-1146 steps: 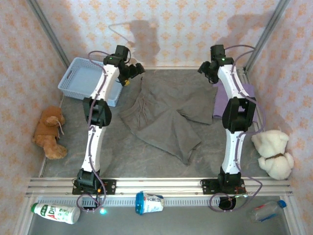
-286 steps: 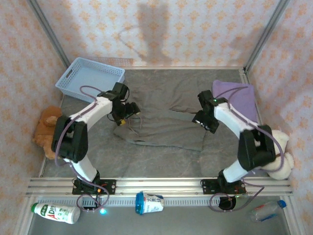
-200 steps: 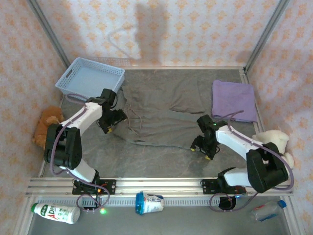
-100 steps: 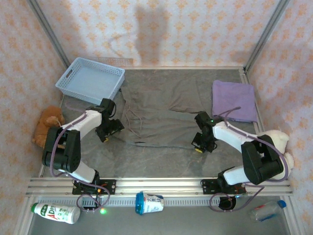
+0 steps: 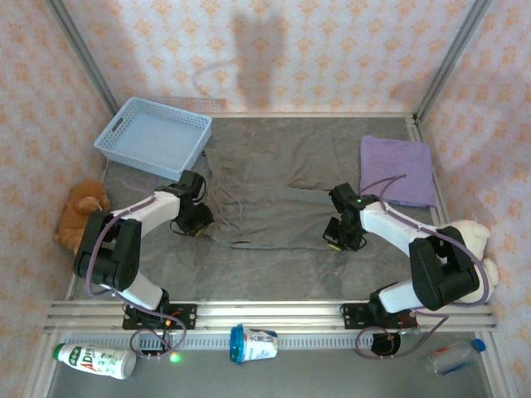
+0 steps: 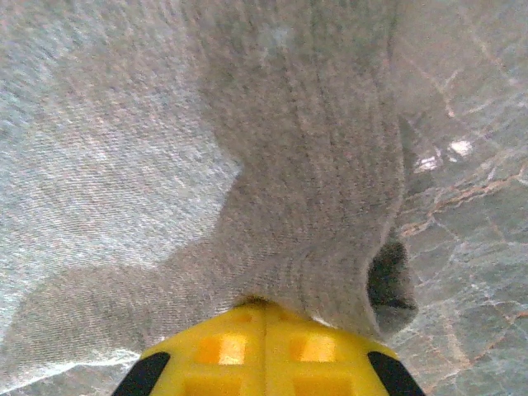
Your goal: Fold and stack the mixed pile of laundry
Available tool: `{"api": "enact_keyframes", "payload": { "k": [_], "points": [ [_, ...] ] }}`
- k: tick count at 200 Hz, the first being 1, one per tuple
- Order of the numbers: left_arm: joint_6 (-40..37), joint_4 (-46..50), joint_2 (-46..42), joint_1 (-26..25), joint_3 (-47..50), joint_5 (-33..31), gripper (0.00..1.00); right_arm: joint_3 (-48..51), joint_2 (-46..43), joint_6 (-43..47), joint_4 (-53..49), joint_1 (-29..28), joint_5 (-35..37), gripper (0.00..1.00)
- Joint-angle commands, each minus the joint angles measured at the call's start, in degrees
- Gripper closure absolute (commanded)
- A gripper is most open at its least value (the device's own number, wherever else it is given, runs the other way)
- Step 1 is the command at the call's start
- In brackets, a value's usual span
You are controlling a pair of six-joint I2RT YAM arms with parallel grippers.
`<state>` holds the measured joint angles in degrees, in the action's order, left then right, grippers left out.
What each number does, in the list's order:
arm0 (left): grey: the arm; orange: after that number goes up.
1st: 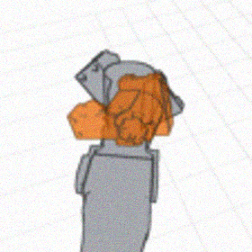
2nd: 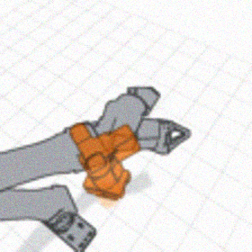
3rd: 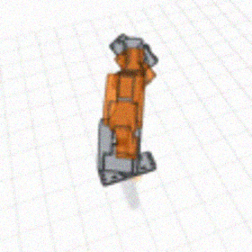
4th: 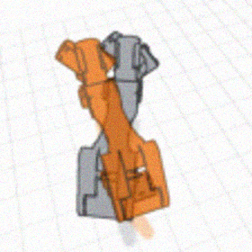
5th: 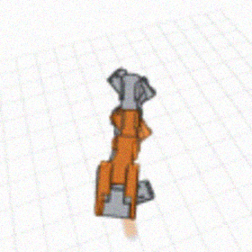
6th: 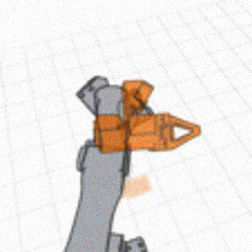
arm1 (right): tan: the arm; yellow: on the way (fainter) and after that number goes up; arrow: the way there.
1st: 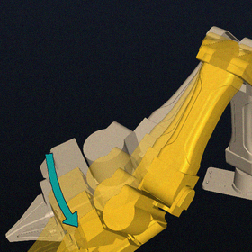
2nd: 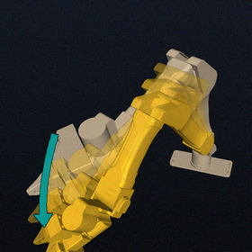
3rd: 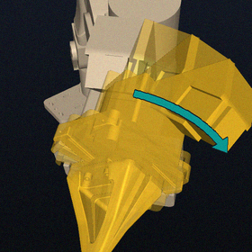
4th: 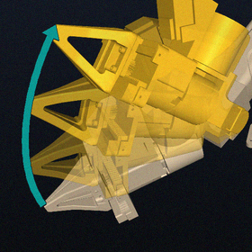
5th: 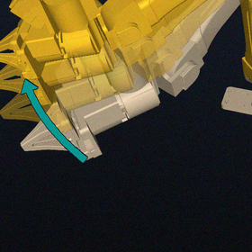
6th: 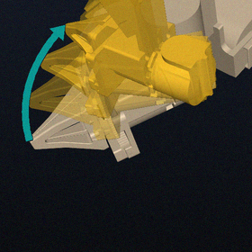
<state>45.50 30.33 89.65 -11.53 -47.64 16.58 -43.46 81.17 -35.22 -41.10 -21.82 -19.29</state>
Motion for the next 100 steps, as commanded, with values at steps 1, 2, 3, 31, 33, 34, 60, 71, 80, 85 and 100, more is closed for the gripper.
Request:
{"api": "enact_keyframes", "payload": {
  "k": [1, 2, 3, 31, 33, 34, 60, 71, 80, 85, 100],
  "points": [
    [0.23, 0.14, 1.34, -0.60, 0.67, -0.71, 1.00, -1.83, 0.14, 1.67, -2.74, -0.26, 2.44, 1.00],
    [0.18, 0.33, 1.33, -0.60, 0.60, -0.78, 1.00, -1.86, 0.14, 1.61, -2.88, -0.29, 2.51, 1.00],
    [0.15, 0.52, 1.33, -0.60, 0.56, -0.90, 1.00, -1.92, 0.14, 1.54, -2.95, -0.31, 2.59, 1.00],
    [-1.59, 6.12, 0.73, -0.63, -1.83, -2.68, 1.00, -4.01, -1.52, 1.82, -8.08, -0.25, 5.55, 1.00],
    [-1.76, 6.45, 0.71, -0.63, -2.02, -2.76, 1.00, -4.18, -1.95, 1.78, -8.66, -0.26, 6.10, 1.00],
    [-1.92, 6.65, 0.66, -0.66, -2.15, -2.77, 1.00, -4.26, -2.05, 1.80, -8.87, -0.29, 6.37, 1.00],
    [-3.54, 10.34, 0.44, -0.68, -4.97, -1.79, 1.00, -6.62, -7.50, 2.17, -13.10, -0.29, 12.08, 1.00],
    [-3.81, 10.80, 0.53, -0.70, -5.89, -1.14, 1.00, -7.60, -8.39, 2.56, -13.64, -0.24, 12.52, 1.00],
    [-3.51, 10.81, 0.75, -0.72, -6.48, -0.87, 1.00, -8.24, -8.23, 2.75, -13.91, -0.24, 12.32, 1.00],
    [-3.43, 10.76, 0.82, -0.73, -6.77, -0.80, 1.00, -8.43, -7.79, 2.92, -13.81, -0.24, 11.76, 1.00],
    [-2.98, 10.49, 1.53, -0.78, -7.28, -0.68, 1.00, -8.11, -5.84, 3.68, -12.67, -0.24, 8.64, 1.00]
  ]
}}
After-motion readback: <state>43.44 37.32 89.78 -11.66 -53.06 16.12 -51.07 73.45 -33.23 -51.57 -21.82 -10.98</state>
